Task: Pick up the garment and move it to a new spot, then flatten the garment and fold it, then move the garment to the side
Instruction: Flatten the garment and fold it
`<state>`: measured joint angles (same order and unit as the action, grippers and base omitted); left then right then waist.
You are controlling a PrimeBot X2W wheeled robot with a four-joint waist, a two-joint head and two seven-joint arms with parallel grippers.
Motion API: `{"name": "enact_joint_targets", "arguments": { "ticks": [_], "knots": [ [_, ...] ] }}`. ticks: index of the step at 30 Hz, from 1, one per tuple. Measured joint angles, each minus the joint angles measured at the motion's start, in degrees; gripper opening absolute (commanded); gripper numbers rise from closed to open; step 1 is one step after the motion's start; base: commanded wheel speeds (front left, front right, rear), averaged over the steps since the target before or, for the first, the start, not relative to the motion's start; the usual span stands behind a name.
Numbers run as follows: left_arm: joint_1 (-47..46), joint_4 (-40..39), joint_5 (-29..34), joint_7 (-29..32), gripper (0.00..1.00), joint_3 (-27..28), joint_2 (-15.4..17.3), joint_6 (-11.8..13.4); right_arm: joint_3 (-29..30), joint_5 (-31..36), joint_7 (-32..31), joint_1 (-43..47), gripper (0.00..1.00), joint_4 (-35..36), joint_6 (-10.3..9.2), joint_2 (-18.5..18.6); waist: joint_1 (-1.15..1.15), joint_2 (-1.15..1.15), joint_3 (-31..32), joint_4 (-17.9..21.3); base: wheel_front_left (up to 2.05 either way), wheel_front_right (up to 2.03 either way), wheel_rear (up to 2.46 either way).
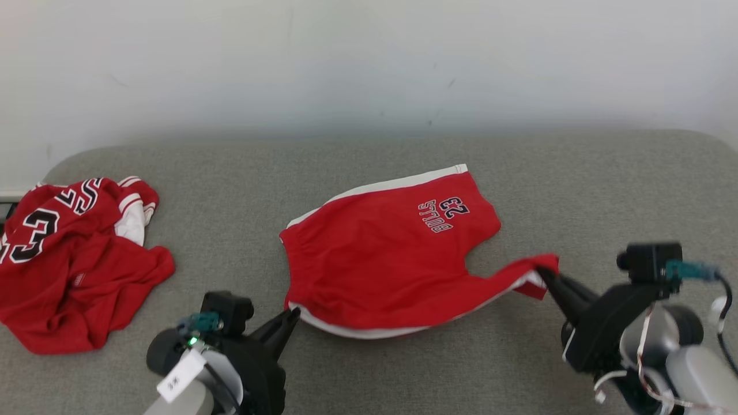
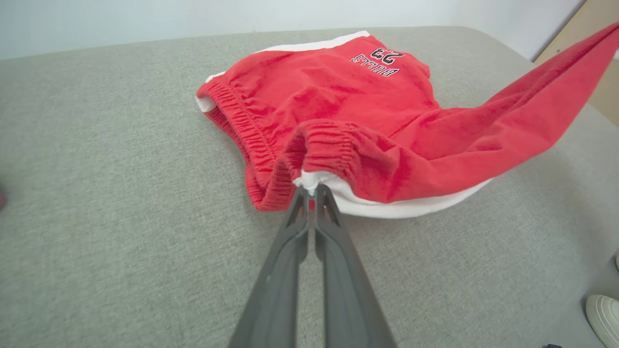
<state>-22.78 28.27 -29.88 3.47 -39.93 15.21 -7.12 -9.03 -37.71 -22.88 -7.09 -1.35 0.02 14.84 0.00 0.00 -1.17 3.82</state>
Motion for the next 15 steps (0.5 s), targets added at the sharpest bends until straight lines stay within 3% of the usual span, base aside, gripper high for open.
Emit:
{"name": "enact_joint_targets", "arguments": {
  "ticks": [5,15],
  "knots": [
    [-3.86,-0.23,-0.48,1.98,0.00,0.92,-1.69,0.81,0.26,-0.18,-2.55,-7.73,0.00,-1.20,0.48,1.09,0.00,0.00,-1.54,-1.07,0.00,0.00,0.00],
    [-12.48,3.76,-0.49,5.61,0.00,3.21,-4.75,4.80,-0.53,-0.11,-7.14,-20.97,0.00,-10.27,0.47,1.45,0.01,0.00,-6.06,-3.13,0.00,0.00,0.00]
  ]
}}
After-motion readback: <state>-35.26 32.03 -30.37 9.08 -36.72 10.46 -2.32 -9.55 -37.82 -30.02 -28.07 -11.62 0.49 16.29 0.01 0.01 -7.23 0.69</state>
